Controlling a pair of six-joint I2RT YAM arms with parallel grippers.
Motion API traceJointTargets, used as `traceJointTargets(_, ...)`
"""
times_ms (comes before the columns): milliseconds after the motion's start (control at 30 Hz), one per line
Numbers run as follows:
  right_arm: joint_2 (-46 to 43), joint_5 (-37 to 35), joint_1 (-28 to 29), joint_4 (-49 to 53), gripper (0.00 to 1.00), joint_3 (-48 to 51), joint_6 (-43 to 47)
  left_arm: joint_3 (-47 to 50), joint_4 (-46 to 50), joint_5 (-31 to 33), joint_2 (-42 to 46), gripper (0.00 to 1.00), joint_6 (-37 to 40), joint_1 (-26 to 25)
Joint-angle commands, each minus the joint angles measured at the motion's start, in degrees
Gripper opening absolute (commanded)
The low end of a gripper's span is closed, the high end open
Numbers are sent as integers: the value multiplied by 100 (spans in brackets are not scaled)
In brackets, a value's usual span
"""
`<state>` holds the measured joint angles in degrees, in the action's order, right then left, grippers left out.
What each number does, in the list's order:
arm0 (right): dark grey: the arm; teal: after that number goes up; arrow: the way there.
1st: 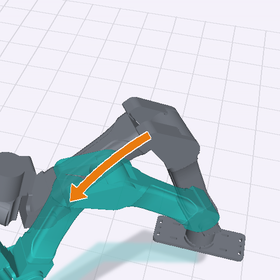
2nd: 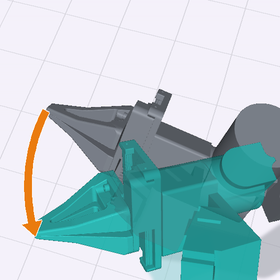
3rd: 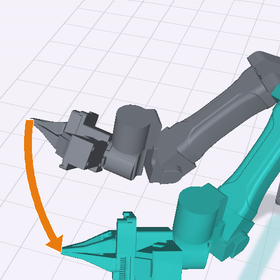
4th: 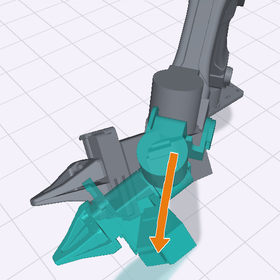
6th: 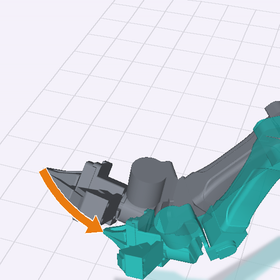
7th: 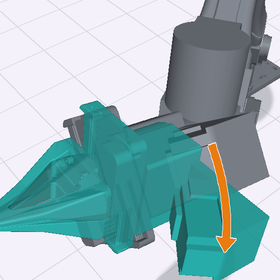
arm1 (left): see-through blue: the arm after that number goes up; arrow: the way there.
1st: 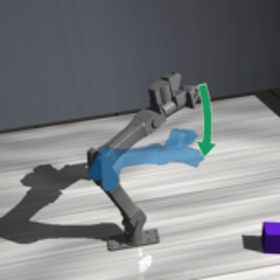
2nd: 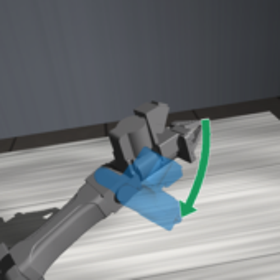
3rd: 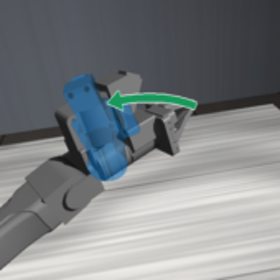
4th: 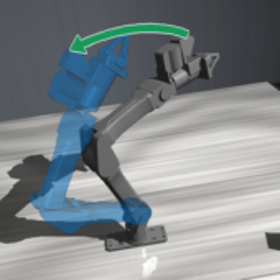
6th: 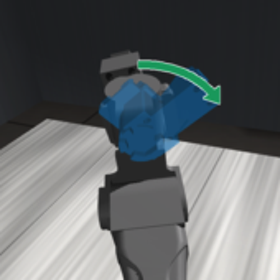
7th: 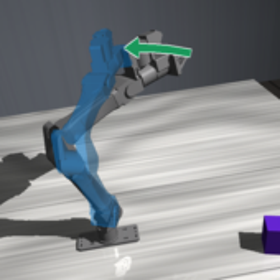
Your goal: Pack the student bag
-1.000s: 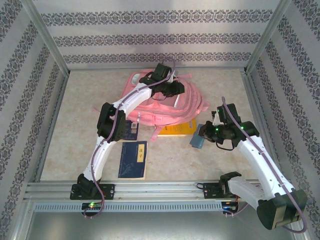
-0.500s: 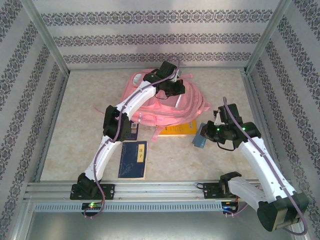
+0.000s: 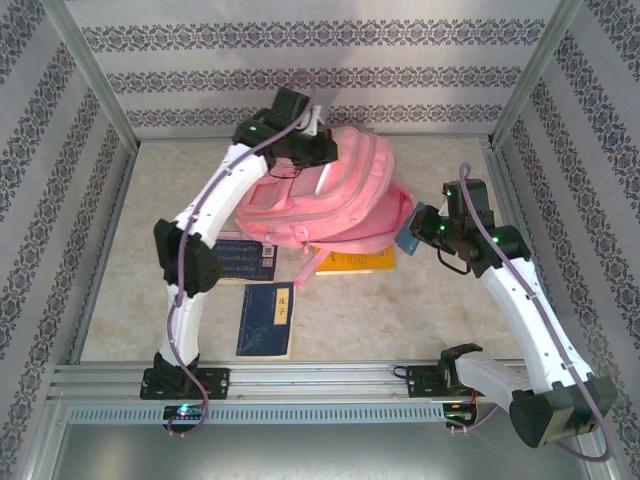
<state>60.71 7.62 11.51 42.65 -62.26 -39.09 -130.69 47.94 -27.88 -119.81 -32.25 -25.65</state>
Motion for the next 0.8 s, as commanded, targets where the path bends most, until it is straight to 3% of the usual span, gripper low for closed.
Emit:
traceJointTargets(0,174,297,-160,-1165,9,216,-532,299,-454,-508,475,0,-209,240)
traceJointTargets(167,654,1626,-277,-4347,7,1230,-1753,613,-746,-872,750,0,-447,475)
traceJointTargets(233,1012,1910,-223,-5176,6,1310,-2141,808,-973,-1095,845,0,-628,548)
traceJointTargets(400,1828,2338,115,-5769,4,870,-2186,1028,-1234,-1324,940,0,-797,598)
traceJointTargets(567,2463,2128,342,-6282,4,911,-2612,792,-1343,-1392,892,0,-860,603)
traceJointTargets(767,3252,1809,742,-7578,6,1066,-3124,669,-1605,-1526,801,0,-1113,612)
